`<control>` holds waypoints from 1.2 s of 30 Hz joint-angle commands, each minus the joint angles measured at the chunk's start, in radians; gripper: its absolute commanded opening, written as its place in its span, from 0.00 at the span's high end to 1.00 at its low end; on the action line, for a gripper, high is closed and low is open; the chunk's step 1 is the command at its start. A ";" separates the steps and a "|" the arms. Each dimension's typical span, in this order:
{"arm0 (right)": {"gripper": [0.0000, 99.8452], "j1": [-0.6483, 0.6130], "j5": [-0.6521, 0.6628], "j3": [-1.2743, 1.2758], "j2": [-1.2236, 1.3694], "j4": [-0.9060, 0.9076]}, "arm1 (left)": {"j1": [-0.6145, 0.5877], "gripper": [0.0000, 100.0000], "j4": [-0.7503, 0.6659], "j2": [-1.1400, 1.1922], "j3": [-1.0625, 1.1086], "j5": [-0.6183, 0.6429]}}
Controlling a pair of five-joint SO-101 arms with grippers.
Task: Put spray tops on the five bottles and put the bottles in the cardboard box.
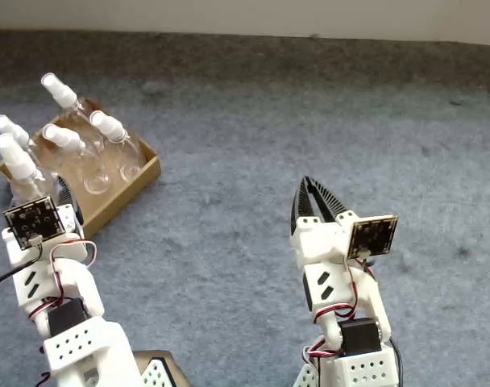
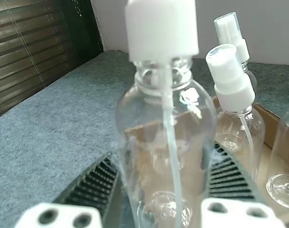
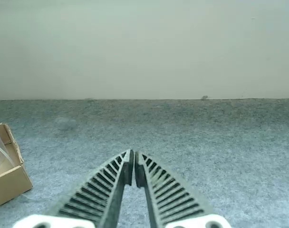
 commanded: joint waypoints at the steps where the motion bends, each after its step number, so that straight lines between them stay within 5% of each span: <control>1: 1.00 -0.012 0.009 0.117 -0.005 0.005 | 0.033 0.92 0.031 0.012 -0.004 0.009; 8: 1.00 -0.012 0.009 0.117 -0.005 0.005 | 0.033 0.92 0.397 0.013 -0.274 0.014; 18: 1.00 -0.012 0.009 0.117 -0.005 0.005 | 0.027 0.92 0.431 0.015 -0.349 0.014; 24: 1.00 -0.012 0.009 0.117 -0.005 0.005 | 0.027 0.92 0.612 0.015 -0.522 0.014; 36: 1.00 -0.012 0.009 0.117 -0.005 0.005 | 0.025 0.92 0.712 0.082 -0.713 0.011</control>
